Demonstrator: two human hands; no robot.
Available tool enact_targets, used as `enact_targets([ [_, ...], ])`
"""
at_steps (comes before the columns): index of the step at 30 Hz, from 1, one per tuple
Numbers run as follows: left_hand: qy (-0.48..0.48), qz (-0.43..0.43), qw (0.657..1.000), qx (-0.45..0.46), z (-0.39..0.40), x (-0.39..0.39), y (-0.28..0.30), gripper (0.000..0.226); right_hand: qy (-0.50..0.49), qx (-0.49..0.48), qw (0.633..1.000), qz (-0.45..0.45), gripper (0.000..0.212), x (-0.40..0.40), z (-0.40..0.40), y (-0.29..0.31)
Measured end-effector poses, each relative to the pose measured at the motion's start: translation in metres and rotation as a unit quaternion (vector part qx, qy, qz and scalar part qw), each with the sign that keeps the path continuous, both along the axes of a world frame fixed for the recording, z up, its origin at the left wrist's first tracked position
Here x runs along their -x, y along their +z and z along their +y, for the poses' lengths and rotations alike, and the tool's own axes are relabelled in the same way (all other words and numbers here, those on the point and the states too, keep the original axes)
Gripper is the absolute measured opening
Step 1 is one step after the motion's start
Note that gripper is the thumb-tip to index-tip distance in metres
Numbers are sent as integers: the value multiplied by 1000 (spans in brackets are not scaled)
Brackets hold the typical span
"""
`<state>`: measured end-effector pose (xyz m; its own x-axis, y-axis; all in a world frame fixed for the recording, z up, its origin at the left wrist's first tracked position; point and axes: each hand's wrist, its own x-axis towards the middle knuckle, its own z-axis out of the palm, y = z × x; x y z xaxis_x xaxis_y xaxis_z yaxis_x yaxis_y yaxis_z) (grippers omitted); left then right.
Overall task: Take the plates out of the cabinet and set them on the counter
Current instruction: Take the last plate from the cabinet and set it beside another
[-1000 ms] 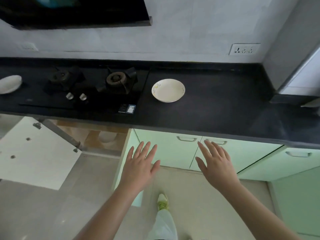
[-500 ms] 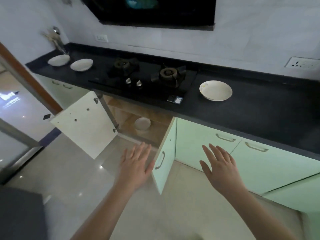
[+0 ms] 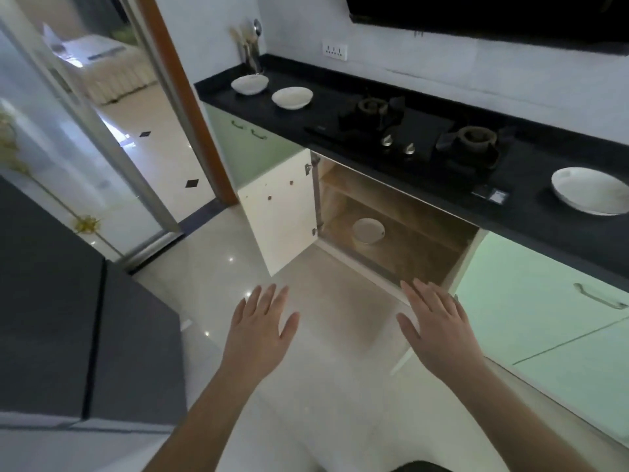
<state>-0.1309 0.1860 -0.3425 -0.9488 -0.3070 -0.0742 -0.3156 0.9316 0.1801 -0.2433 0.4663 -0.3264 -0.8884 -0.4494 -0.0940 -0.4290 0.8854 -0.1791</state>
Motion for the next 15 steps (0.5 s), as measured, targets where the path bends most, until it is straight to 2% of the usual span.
enact_targets([
  [6, -16, 3, 1000, -3, -30, 30, -10, 76, 12, -23, 1000, -3, 57, 14, -34, -8],
  [15, -77, -36, 996, 7, -49, 140, -20, 66, -26, -8, 999, -21, 61, 96, -58, -26],
])
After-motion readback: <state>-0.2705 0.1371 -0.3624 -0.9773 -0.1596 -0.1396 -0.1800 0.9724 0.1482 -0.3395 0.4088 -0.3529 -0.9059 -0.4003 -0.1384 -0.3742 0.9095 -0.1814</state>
